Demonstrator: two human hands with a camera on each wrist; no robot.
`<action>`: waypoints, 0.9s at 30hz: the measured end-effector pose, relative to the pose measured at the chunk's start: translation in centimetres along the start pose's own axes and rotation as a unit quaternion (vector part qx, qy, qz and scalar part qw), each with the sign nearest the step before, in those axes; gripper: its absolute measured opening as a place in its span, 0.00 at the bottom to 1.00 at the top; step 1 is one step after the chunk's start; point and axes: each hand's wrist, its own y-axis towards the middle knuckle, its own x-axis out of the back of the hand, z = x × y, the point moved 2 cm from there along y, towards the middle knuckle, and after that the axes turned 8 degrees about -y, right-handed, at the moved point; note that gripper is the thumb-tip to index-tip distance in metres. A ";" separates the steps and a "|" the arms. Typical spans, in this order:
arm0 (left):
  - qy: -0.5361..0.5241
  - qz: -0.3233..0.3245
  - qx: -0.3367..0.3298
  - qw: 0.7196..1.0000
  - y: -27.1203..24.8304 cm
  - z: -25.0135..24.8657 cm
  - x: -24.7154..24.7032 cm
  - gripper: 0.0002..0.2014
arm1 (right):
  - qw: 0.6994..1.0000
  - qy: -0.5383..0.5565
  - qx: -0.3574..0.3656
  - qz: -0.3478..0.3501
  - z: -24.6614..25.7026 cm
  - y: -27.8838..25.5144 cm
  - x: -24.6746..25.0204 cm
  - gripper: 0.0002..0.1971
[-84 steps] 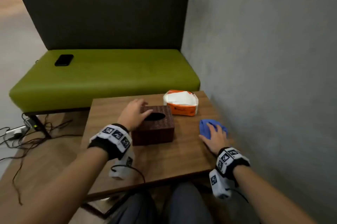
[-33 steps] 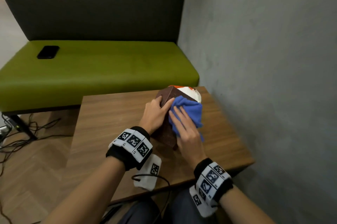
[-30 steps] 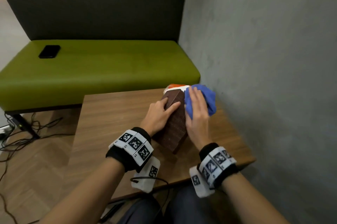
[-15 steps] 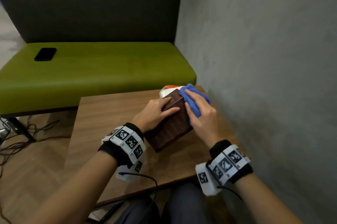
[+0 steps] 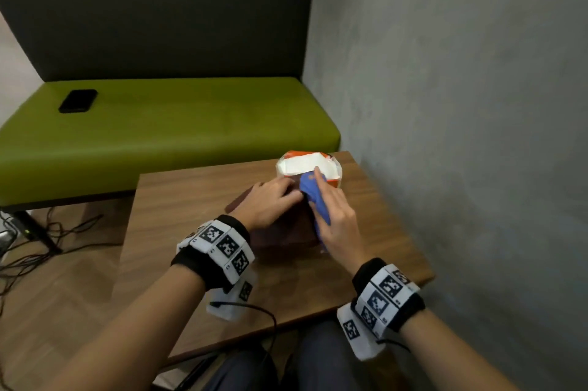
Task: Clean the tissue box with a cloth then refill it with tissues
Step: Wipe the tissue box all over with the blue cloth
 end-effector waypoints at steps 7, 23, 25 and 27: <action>-0.097 -0.059 0.041 0.993 0.3 1.2 -2.5 0.29 | 0.994 -0.048 -0.083 -0.056 -1.7 -1.8 -1.2 0.22; -0.054 -0.028 -0.021 0.998 1.0 -0.6 -2.0 0.18 | 0.978 -0.112 -0.120 -0.127 -2.1 -1.2 -0.3 0.21; -0.033 0.008 -0.025 0.999 1.1 -1.3 -1.7 0.18 | 0.978 -0.115 -0.111 -0.132 -1.6 -2.2 -0.6 0.22; -0.016 0.007 -0.022 1.000 1.0 -1.3 -1.8 0.25 | 0.980 -0.114 -0.101 -0.128 -1.7 -3.5 -0.6 0.23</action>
